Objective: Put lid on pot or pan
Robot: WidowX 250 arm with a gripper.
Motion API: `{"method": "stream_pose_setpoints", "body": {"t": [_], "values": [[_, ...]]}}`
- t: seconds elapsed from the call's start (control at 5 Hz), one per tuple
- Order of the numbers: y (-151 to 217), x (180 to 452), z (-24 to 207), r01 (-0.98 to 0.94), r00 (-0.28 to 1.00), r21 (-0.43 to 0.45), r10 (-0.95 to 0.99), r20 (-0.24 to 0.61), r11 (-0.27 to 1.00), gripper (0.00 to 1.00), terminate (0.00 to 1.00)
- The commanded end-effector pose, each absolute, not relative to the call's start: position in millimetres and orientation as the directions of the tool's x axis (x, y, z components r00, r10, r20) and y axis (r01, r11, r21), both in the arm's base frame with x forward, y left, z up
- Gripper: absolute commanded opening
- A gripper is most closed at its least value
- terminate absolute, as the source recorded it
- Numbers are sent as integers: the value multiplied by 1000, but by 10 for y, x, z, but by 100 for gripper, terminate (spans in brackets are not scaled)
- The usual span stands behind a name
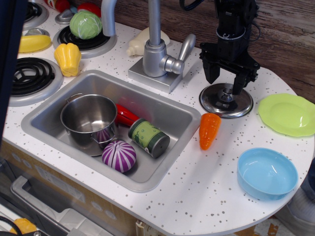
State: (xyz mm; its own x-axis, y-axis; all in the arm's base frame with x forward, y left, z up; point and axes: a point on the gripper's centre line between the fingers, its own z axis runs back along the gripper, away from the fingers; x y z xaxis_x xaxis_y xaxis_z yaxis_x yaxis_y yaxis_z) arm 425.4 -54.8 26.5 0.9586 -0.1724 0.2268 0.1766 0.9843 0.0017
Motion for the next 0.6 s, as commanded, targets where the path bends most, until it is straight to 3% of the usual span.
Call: {"method": "stream_pose_setpoints", "body": {"t": [0.0, 0.2, 0.4], "values": [[-530, 4323, 304, 204, 944, -3, -195, 267, 979, 100, 0], [-551, 4320, 232, 201, 942, -4, -192, 277, 980, 100, 0], [-566, 4332, 210, 196, 943, -1, -188, 276, 981, 0, 0]]}}
